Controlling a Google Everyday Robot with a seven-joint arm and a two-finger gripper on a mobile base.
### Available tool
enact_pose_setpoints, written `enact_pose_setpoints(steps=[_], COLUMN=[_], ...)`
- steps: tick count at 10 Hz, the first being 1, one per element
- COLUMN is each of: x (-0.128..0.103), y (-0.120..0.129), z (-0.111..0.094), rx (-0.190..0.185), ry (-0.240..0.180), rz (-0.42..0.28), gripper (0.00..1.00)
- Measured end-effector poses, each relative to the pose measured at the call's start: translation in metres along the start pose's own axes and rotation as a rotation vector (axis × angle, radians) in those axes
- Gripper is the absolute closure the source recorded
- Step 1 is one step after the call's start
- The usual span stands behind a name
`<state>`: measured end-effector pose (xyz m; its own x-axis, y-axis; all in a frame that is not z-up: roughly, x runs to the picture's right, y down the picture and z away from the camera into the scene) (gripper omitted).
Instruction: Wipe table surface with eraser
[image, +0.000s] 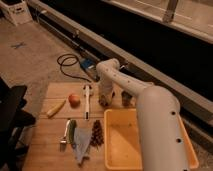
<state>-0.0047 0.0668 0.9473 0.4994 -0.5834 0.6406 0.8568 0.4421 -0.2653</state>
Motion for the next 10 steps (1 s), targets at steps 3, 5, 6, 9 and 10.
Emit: enact_pose_setpoints(steps=[3,5,6,9,10], x=[-0.024,-0.057,-0.073,-0.09,-0.085], y=[-0.007,0.0,0.007,0.031,0.036], z=[0.001,-0.009,-0.014,-0.022,-0.022], rx=[0.032,0.048,0.048,0.018,0.011], ry=[-0.018,-0.026,-0.029,-0.019,-0.007], rz=[-0.021,-0.037,-0.041,-0.009,0.006], gripper=[1.0,1.0,1.0,1.0,1.0])
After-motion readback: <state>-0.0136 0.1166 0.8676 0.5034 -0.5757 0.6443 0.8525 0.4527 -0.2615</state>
